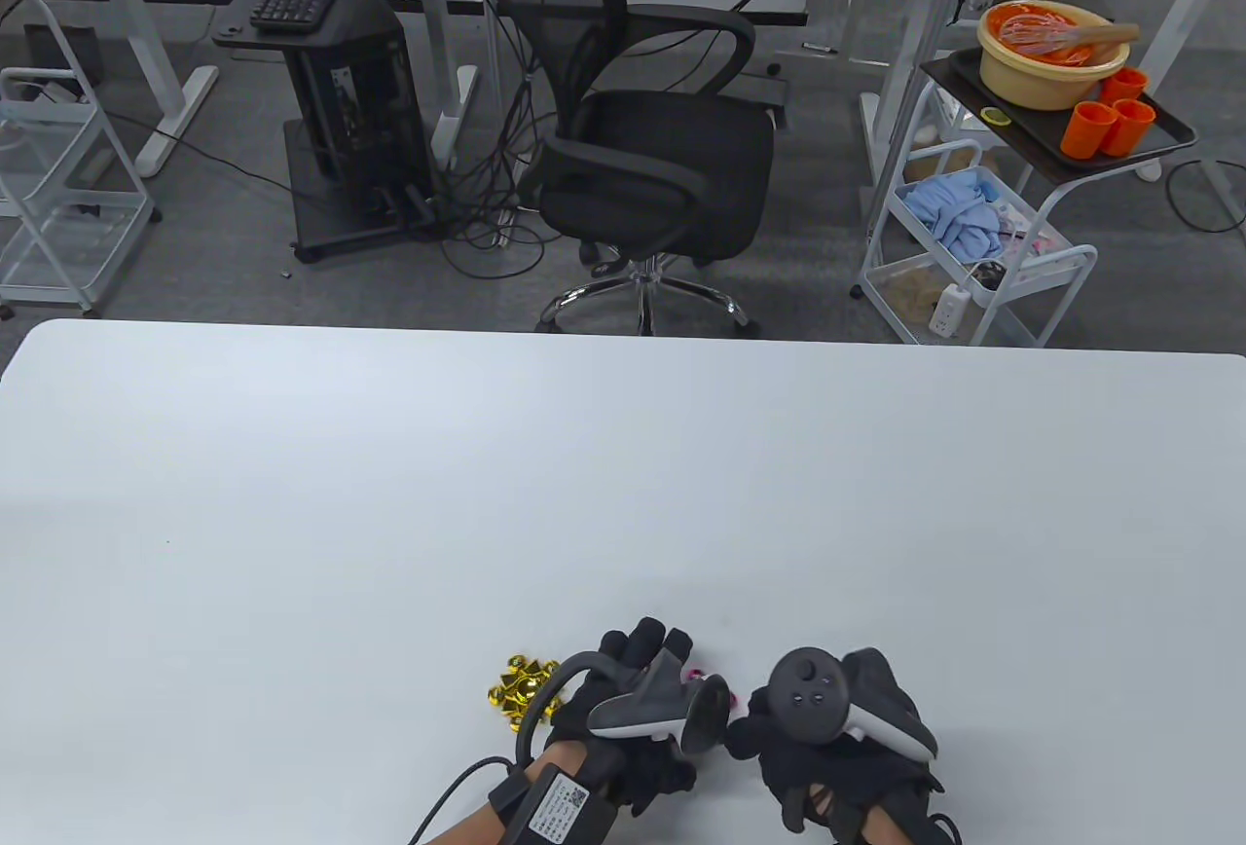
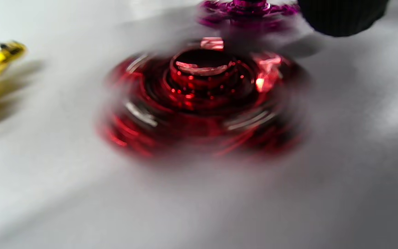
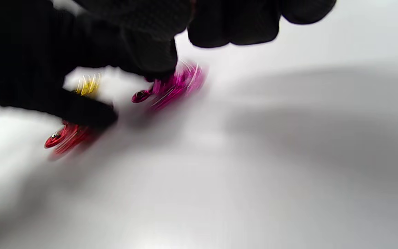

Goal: Flick fidget spinner to spin

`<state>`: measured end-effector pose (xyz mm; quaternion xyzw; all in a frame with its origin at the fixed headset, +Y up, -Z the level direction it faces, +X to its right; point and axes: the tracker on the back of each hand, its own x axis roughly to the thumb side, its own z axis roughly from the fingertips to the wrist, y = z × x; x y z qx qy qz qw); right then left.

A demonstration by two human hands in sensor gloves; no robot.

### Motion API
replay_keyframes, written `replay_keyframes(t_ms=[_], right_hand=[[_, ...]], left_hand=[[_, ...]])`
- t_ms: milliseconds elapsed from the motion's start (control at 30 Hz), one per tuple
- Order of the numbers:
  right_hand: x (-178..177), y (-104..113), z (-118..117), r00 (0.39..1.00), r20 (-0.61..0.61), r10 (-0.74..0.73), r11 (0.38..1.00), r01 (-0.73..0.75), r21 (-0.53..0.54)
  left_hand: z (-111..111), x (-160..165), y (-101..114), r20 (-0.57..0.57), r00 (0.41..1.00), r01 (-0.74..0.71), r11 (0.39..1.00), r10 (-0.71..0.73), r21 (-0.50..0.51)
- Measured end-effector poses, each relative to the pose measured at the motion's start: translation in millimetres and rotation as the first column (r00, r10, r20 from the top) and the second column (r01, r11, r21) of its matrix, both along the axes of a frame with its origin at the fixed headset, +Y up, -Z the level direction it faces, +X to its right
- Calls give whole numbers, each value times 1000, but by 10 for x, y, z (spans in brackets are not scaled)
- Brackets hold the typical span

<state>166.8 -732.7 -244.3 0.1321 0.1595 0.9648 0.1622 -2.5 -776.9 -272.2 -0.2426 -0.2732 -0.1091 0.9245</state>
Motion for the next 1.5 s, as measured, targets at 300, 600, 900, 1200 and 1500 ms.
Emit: replay_keyframes(t_ms=[300,600,900,1200,1500], right_hand=[[212,-146,112,997,71,24,997,-29,67],[152,-54,192,988,59,142,956,-152,250],[72,-24,234,984,58,170,942,-179,284],[-28,-71,241,983,47,180,950,-186,251],[-90,-86,258,981,12,192,952,-189,240]], left_hand=[[22,-49,45,30,999,14,1000,-13,-23],[448,-993,567,-49,977,-197,970,206,142],[747,-1828,246,-230,951,-186,976,207,111],[722,-1993,249,-283,939,-155,976,194,154],[724,-2006,219,-285,944,-134,981,169,139]])
